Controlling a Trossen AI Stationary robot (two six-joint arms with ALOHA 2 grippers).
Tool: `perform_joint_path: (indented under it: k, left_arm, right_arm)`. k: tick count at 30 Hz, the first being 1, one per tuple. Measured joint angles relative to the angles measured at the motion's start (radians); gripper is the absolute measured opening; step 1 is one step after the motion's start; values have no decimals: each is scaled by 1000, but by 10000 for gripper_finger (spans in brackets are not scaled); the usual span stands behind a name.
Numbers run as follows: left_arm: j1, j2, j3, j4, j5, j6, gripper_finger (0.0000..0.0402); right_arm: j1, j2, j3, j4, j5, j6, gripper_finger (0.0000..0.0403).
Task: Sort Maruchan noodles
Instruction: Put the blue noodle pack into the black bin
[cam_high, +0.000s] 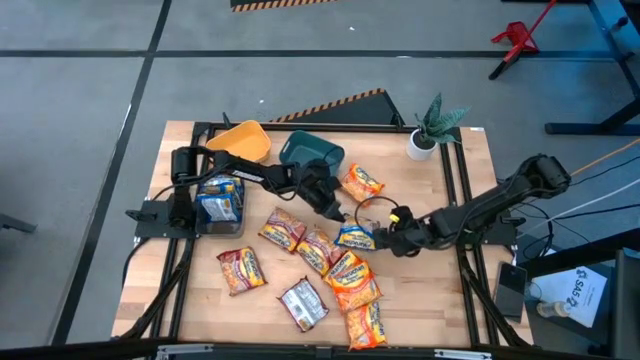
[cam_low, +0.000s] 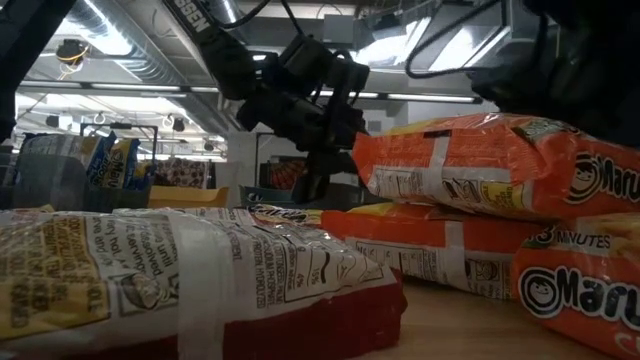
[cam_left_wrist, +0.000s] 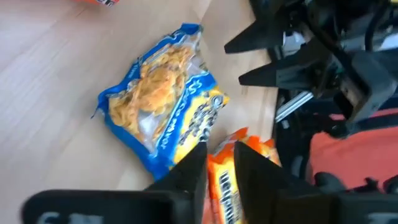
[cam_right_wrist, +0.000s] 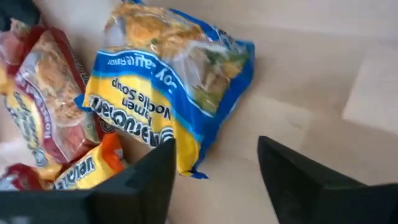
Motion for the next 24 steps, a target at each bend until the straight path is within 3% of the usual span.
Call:
perform_joint_path:
  k: [5, 9, 15, 24]
  left_arm:
    - [-2, 0, 0, -24, -1, 26, 136]
    - [-9, 0, 0, -74, -58, 75, 176]
    - [-49, 5, 0, -140, -237, 93, 205]
    - [-82, 89, 3, -117, -208, 14, 237]
  right_arm:
    - [11, 0, -26, 46, 74, 53, 289]
    - [9, 3, -25, 64, 90, 71, 316]
    - [9, 48, -26, 117, 81, 95, 321]
    - [-19, 134, -26, 231, 33, 60, 321]
